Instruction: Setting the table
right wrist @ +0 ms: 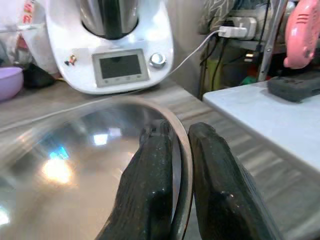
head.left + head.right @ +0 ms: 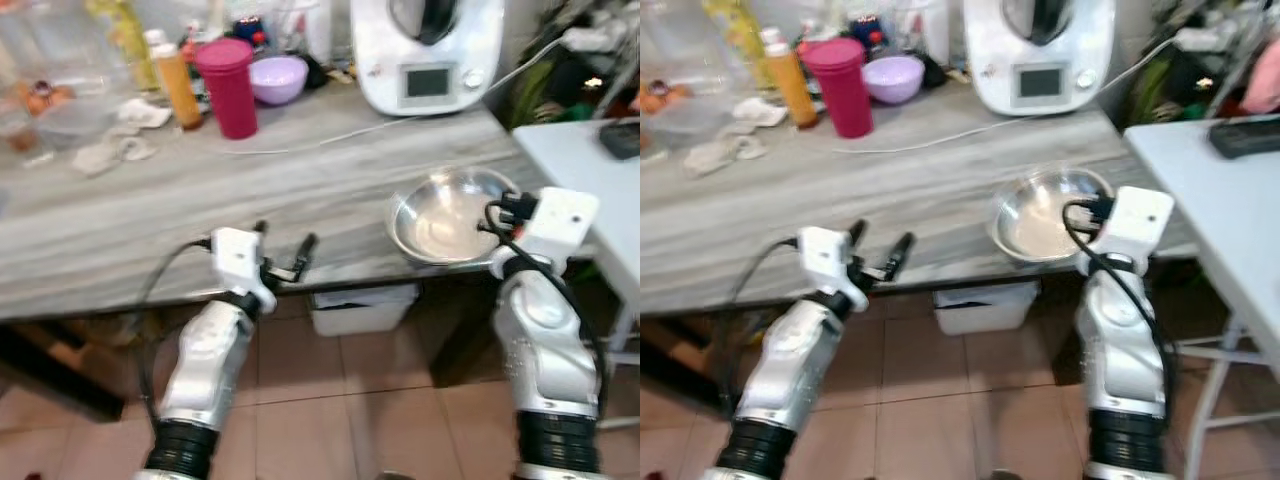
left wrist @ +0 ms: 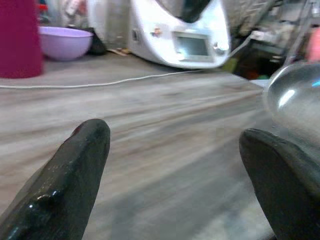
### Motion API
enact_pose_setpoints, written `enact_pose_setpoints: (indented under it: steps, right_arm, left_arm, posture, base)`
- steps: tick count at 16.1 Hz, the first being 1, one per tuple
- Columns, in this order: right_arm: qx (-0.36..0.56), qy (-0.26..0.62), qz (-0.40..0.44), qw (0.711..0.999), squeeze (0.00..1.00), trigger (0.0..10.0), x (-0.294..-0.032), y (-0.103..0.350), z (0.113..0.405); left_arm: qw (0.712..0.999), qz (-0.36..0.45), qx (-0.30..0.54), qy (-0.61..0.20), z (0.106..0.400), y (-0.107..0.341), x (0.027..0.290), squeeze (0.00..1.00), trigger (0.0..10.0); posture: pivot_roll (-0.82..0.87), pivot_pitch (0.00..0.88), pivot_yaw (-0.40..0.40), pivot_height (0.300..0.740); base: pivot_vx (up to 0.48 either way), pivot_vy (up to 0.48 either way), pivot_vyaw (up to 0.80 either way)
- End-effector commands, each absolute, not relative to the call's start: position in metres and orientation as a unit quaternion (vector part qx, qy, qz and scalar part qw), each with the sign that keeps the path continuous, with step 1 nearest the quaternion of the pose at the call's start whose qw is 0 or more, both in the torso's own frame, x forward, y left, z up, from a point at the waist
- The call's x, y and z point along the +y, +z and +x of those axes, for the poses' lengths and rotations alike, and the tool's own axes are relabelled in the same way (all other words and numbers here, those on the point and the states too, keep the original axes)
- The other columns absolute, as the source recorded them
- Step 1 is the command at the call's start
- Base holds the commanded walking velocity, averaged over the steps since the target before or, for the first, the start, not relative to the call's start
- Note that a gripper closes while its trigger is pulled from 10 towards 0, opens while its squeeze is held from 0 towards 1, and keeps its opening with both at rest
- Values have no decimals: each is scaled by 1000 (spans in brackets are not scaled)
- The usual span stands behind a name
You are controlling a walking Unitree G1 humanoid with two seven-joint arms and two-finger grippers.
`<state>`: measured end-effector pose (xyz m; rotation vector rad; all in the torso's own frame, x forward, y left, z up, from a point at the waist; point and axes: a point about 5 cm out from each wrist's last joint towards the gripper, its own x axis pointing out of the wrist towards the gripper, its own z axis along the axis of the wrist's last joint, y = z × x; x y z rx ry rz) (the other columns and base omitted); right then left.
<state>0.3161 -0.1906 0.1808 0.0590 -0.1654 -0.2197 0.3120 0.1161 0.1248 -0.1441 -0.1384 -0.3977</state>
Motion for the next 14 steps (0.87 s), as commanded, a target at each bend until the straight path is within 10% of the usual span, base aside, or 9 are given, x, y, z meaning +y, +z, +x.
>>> enact_pose_setpoints:
  steps: [1, 14]
  right_arm:
    - [-87, -100, 31, 991, 0, 10000, -185, 183, 318]
    - [-112, -41, 50, 992, 0, 10000, -175, 198, 372]
  left_arm:
    - [978, -67, -70, -187, 309, 125, 124, 0, 10000]
    - [980, 13, -63, -191, 283, 123, 144, 0, 10000]
  posture:
    - [-187, 106, 47, 740]
    - [-115, 165, 68, 740]
  base:
    - [0, 0, 0]
    - [0, 0, 230]
